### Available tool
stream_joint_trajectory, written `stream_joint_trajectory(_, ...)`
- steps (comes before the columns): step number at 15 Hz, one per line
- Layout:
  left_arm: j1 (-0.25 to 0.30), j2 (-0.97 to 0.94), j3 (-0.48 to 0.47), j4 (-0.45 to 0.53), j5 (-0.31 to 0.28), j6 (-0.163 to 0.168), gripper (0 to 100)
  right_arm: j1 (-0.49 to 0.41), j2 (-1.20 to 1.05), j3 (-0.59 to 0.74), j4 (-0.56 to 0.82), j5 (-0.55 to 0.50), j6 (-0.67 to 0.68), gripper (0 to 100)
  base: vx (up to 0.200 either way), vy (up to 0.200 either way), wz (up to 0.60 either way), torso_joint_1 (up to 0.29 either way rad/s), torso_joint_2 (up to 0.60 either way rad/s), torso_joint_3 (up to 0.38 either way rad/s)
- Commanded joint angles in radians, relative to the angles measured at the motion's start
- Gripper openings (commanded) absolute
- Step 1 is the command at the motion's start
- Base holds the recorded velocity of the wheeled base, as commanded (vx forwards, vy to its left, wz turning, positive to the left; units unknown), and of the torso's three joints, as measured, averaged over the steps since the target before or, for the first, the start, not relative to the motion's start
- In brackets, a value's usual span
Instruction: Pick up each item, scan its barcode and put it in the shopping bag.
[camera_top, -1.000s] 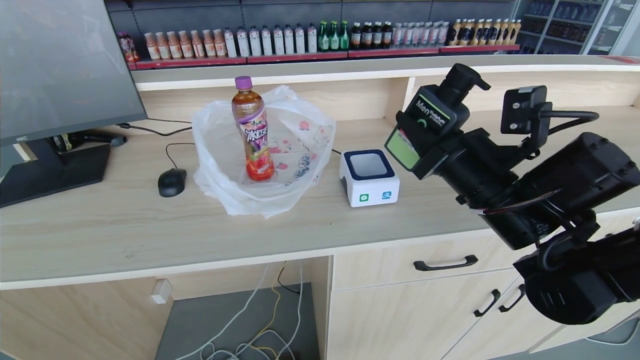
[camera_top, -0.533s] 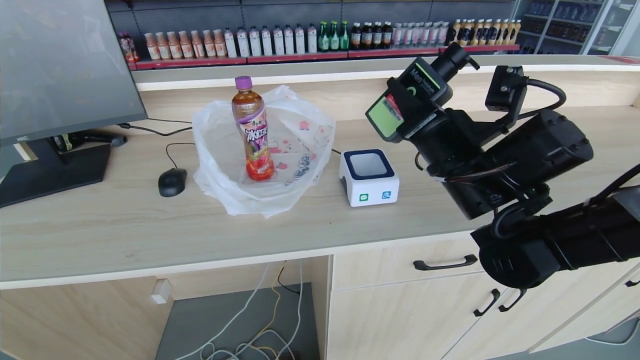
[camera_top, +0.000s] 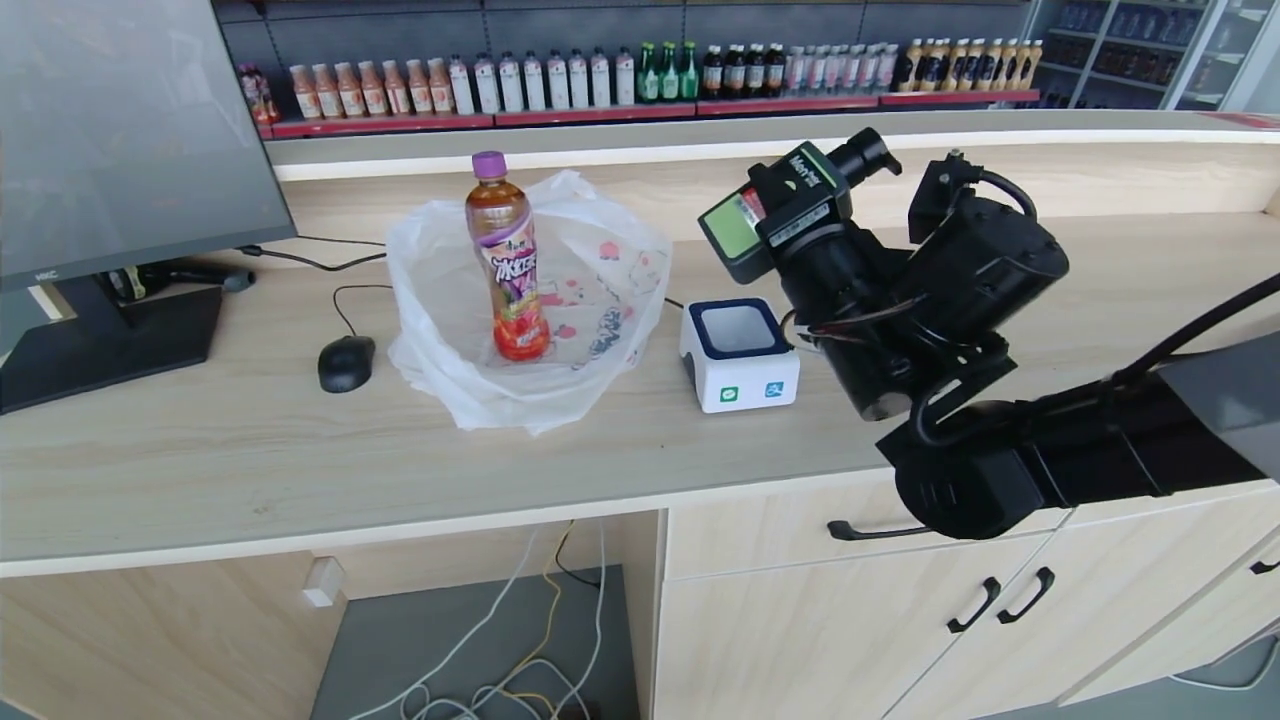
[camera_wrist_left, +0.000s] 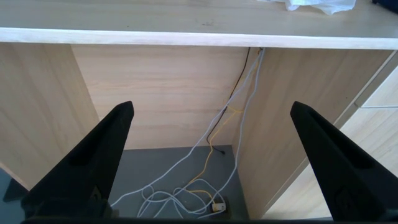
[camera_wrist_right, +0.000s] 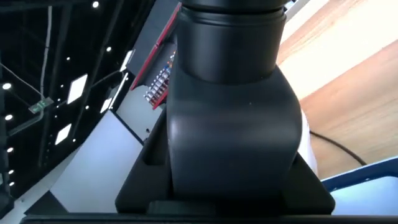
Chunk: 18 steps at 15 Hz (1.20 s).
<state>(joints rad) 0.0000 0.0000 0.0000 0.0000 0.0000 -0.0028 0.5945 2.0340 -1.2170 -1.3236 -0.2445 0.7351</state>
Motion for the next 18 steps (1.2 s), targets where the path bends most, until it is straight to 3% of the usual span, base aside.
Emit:
stream_joint_trajectory(1,0.000,0.000,0.000,0.000,0.000,0.000,100,0.005,0.031,-0.006,0.000,-0.001,0.004,0,0.000,0.000,0.00,0.000,0.00,0.000)
stream_joint_trajectory(18,0.000,0.000,0.000,0.000,0.000,0.000,100,-0.030,0.138,0.016,0.000,-0.038,-0.003,0,0.000,0.000,0.00,0.000,0.00,0.000)
